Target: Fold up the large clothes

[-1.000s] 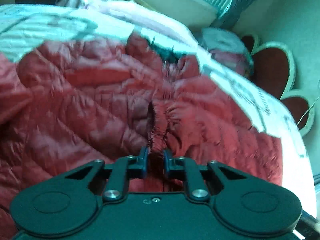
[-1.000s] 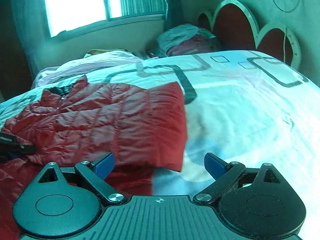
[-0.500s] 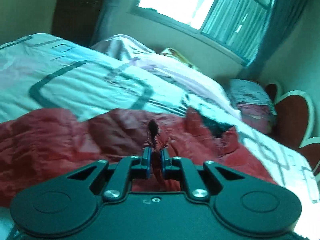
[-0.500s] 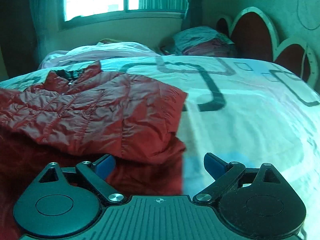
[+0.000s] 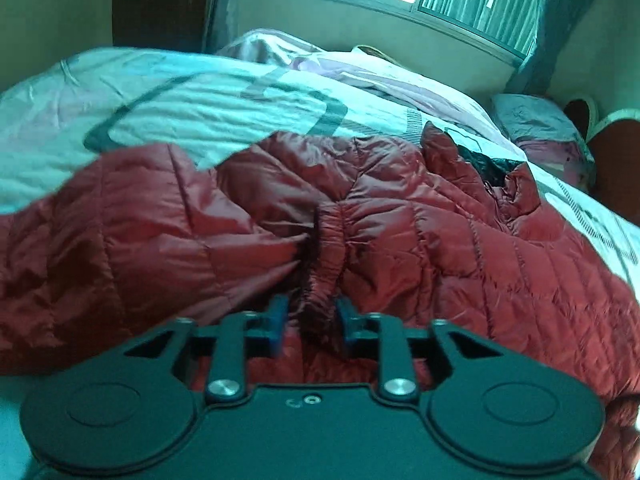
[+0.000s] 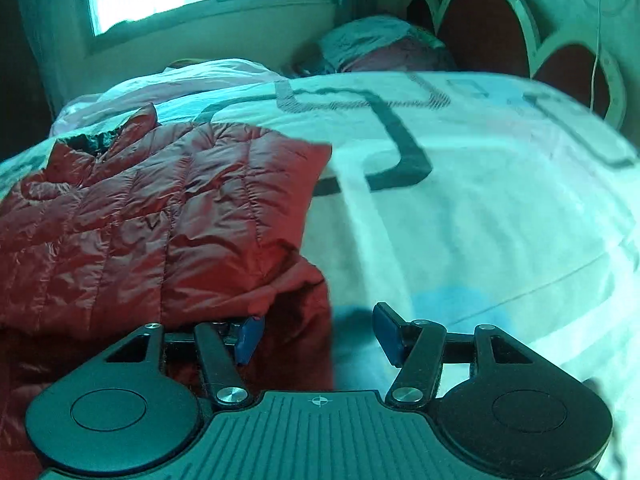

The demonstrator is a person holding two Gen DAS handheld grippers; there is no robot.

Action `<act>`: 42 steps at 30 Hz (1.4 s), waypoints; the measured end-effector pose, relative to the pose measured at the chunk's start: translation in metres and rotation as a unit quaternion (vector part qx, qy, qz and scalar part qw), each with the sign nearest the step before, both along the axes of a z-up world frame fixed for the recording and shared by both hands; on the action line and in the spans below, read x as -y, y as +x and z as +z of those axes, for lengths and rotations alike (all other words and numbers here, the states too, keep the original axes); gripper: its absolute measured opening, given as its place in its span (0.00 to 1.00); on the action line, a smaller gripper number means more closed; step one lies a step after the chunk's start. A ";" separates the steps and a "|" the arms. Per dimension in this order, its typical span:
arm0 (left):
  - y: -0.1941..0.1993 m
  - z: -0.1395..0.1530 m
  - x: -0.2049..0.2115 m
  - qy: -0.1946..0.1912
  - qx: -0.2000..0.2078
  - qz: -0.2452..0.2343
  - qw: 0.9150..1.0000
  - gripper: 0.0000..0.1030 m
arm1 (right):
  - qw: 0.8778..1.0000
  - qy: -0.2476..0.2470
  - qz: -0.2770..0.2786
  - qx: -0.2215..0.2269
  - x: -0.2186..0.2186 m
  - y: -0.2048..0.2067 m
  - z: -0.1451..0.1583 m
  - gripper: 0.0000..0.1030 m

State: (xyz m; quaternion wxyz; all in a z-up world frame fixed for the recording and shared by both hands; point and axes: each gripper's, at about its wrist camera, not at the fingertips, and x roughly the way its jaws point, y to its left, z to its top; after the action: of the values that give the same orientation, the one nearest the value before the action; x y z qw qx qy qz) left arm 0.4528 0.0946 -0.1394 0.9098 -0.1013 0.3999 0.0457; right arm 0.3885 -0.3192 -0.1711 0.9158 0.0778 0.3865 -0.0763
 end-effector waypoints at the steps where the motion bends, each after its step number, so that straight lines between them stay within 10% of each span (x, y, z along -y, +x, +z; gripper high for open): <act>1: -0.004 0.004 -0.001 0.003 0.005 0.000 1.000 0.63 | 1.000 0.004 0.000 0.005 0.002 -0.005 0.005 0.58; 12: -0.002 0.030 0.032 0.026 0.063 -0.057 0.996 0.68 | 0.996 0.007 0.024 0.084 -0.009 -0.009 0.057 0.58; 29: 0.050 -0.022 0.042 0.056 0.000 -0.042 0.998 0.67 | 0.996 -0.040 0.083 0.018 -0.041 0.121 -0.011 0.58; 42: 0.044 -0.008 0.037 0.049 0.002 -0.032 0.998 0.66 | 0.994 -0.034 0.101 0.031 -0.044 0.098 0.014 0.58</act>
State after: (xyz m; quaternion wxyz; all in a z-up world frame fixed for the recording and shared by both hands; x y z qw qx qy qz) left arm 0.4969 0.0578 -0.1476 0.9155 -0.0434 0.3984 0.0359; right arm 0.4863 -0.2756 -0.1568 0.9326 0.0098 0.3608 0.0057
